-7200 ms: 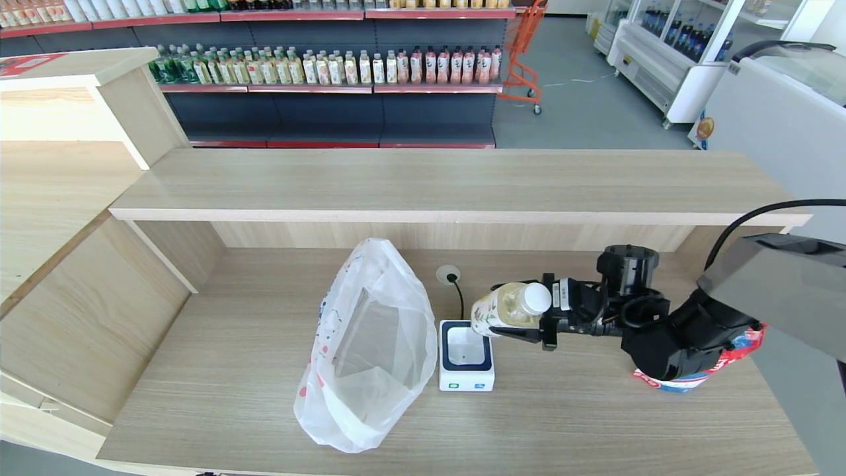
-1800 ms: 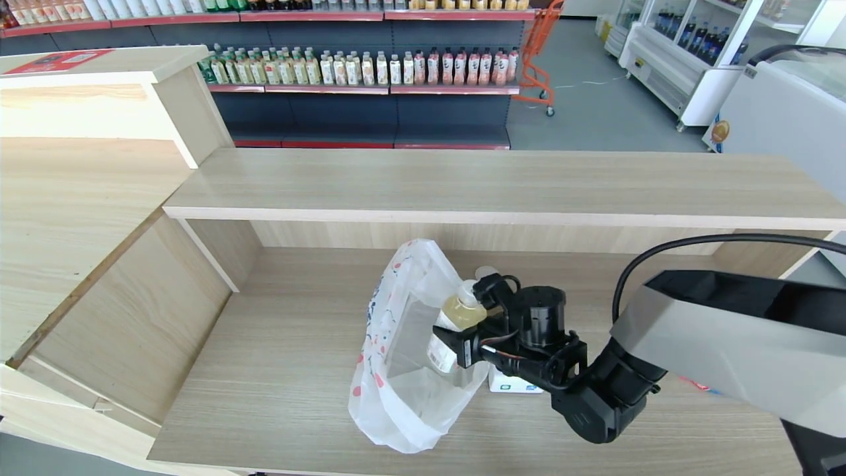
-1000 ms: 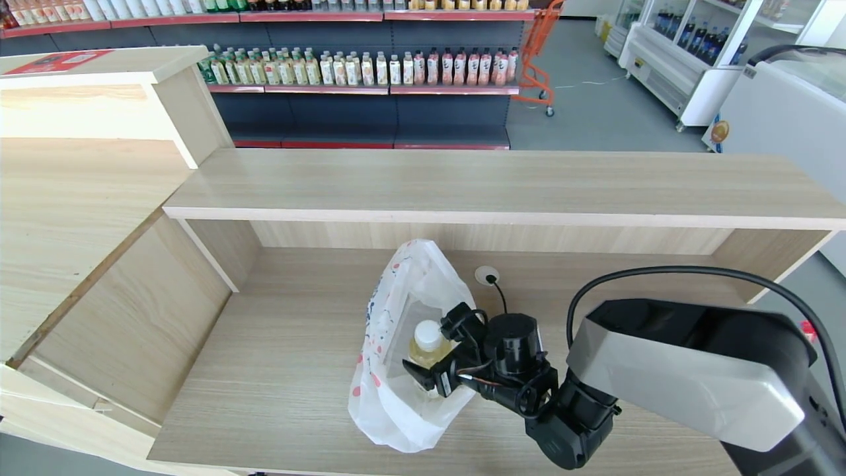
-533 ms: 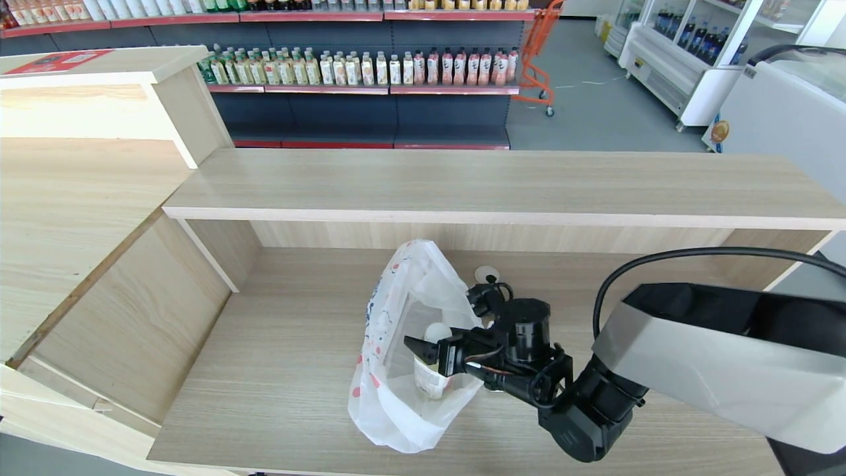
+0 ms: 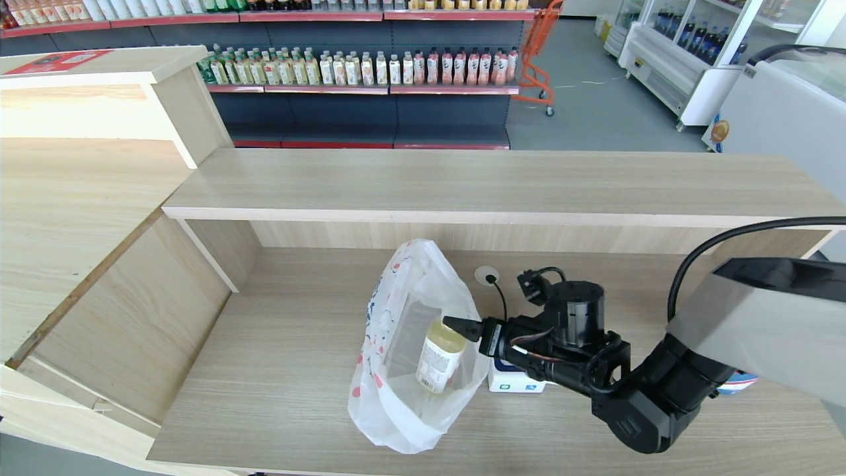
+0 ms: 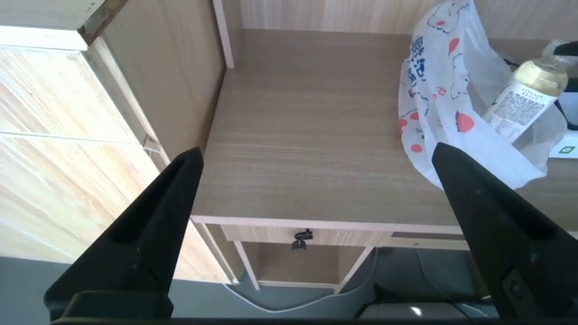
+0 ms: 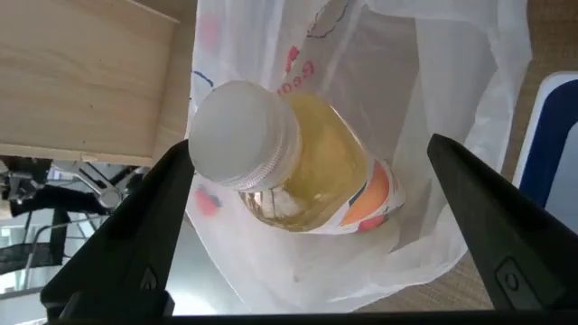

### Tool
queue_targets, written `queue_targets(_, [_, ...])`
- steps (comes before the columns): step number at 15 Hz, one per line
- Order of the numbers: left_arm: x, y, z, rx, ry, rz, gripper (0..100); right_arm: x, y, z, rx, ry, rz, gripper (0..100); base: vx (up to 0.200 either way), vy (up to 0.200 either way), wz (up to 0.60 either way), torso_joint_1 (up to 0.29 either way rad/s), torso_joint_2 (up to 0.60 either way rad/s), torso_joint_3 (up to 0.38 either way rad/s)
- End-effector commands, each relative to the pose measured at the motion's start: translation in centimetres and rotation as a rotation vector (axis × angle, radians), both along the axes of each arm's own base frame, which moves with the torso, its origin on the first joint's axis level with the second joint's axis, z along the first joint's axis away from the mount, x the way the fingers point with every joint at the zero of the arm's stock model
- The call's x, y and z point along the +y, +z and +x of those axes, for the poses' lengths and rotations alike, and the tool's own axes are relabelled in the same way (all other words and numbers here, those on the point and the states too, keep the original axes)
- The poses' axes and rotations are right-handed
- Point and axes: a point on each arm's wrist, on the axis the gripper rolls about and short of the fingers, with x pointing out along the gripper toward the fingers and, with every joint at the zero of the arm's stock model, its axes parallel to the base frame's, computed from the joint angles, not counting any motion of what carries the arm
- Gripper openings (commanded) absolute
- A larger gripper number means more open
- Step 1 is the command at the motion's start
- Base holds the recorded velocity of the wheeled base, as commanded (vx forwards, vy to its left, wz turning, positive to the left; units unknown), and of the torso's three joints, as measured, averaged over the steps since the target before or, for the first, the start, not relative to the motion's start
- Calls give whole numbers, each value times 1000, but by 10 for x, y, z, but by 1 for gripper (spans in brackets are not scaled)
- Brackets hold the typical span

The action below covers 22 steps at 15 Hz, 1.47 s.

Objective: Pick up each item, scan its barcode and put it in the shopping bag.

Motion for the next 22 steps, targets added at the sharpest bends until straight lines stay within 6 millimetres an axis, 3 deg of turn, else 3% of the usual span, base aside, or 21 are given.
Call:
queue_targets(1, [0,0,0,-1,0,-1,100,-17,36,-4,-5,-10,122,100,0,0,0,0,0,0])
queue_targets(3, [0,0,0,-1,0,-1,100,-22,53,-9,-12,-3,174,100,0,0,0,0,0,0])
queue_targets(9, [0,0,0,-1,0,-1,100,-6,51,-21,7,54,175,100,0,0,0,0,0,0])
queue_targets(12, [0,0,0,-1,0,-1,100,-11,53,-21,2,39,178,100,0,0,0,0,0,0])
queue_targets(16, [0,0,0,-1,0,-1,100,-59,67,-26,-17,-73,175,100,0,0,0,0,0,0])
queue_targets(20, [0,0,0,-1,0,-1,100,-119,113,-78,-33,-205,61,100,0,0,0,0,0,0])
queue_targets(22, [0,0,0,-1,0,-1,100,-147,132,-97,-185,-257,-144,100,0,0,0,0,0,0])
